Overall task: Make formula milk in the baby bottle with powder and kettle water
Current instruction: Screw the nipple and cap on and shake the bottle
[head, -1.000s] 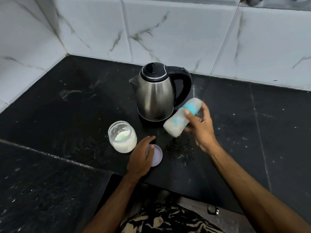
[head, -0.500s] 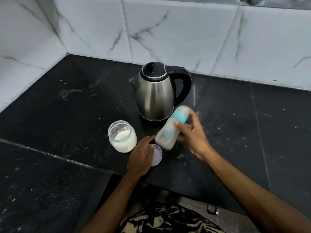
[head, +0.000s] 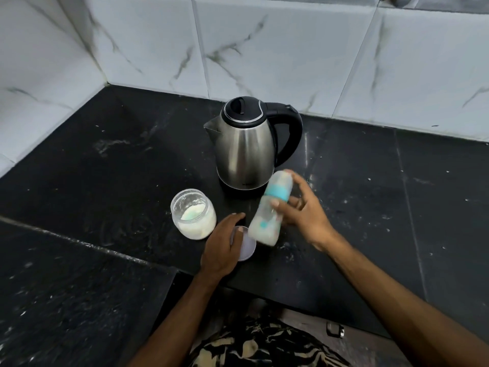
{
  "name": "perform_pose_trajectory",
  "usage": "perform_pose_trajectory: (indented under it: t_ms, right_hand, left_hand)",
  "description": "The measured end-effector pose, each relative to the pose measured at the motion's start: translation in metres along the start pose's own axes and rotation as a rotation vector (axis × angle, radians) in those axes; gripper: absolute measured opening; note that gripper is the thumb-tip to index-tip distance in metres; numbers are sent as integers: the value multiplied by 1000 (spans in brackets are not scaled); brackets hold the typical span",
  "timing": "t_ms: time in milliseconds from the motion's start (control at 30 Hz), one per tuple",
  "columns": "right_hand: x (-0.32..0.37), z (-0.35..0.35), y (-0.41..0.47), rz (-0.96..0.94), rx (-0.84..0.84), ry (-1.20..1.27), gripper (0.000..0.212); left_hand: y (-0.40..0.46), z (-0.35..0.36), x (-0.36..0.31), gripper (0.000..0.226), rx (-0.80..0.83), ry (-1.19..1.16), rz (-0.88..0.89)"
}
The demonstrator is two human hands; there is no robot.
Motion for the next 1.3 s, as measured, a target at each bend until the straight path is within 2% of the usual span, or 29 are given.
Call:
perform_pose_trajectory:
  t_ms: [100,167,267,300,433,733,800,900,933,1000,1067,1133,1233,1300]
  right_hand:
    - [14,-28,6,-55,-177,288,67]
    - [5,-17,5,-18,-123,215,65]
    - [-18,20,-5,94,135,-74,74]
    - [-19,23,-5,82,159,-99,76]
    - [8,4,-1,-38,-3,-2,81]
    - [34,-9,2,-167,8,9,75]
    - [34,-15,4,-166,-30,112,74]
    - [25,-24,9,-119,-81,462,75]
    - [19,-21,9,-93,-80,500,74]
    - [3,-3,5,-15,-13,371,77]
    - [-11,18,-2,49,111,99,83]
    - [-9,19,-3,24,122,15,80]
    - [10,-13,5,-52,-69,333,69]
    - [13,-23,10,-69,-107,466,68]
  left_hand:
    - [0,0,-3,43,-6,19,-4]
    - [0,0,-3,43,-5,13,-4]
    - [1,3,0,42,34,-24,9]
    - [1,3,0,43,40,-32,10]
    - [0,-1,-2,41,-7,4,1]
    - [-1,-1,-3,43,5,24,13]
    - [-1,-1,-2,39,2,27,18]
    - [-1,0,0,33,-11,34,20]
    - [-1,0,0,33,-13,36,20]
    - [0,0,3,36,1,28,23]
    - [0,4,5,37,41,-4,23]
    - [0,4,6,36,37,-6,22]
    - [-1,0,2,40,-9,32,12]
    - [-1,1,2,42,0,32,5]
Point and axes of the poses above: each hand's wrist, its own y-axis towards the middle knuckle, its own z-axis out of the palm, x = y × z, the point moved 9 cm from there along y, towards the middle knuckle, and after that the axes turned 15 degrees about z, right-handed, at the moved point
